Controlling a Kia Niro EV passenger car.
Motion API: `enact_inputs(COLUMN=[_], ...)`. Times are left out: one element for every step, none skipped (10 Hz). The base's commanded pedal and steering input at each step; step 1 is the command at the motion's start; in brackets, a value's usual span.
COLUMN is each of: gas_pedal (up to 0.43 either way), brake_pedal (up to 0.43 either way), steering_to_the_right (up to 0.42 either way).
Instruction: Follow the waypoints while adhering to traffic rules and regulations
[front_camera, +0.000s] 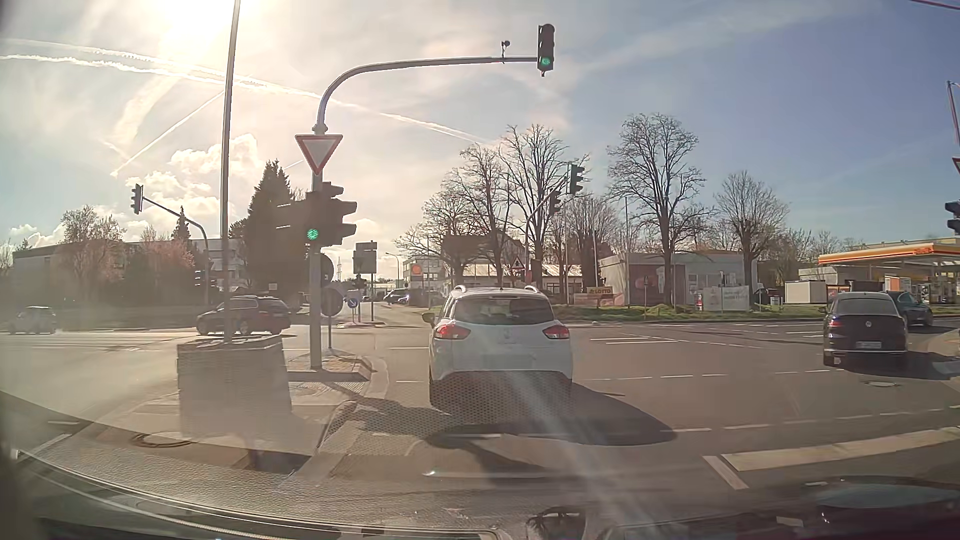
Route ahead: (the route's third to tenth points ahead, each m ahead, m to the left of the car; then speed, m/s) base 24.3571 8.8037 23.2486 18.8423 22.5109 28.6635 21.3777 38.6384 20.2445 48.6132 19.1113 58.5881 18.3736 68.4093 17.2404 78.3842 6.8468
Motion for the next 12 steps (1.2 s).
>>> enact_inputs(gas_pedal=[0.059, 0.059, 0.059, 0.059, 0.059, 0.067, 0.067, 0.067, 0.067, 0.067, 0.067, 0.067], brake_pedal=[0.000, 0.000, 0.000, 0.000, 0.000, 0.000, 0.000, 0.000, 0.000, 0.000, 0.000, 0.000], steering_to_the_right=[0.003, -0.011, -0.023, -0.036, -0.052, -0.070, -0.080, -0.090, -0.097, -0.098, -0.098, -0.102])
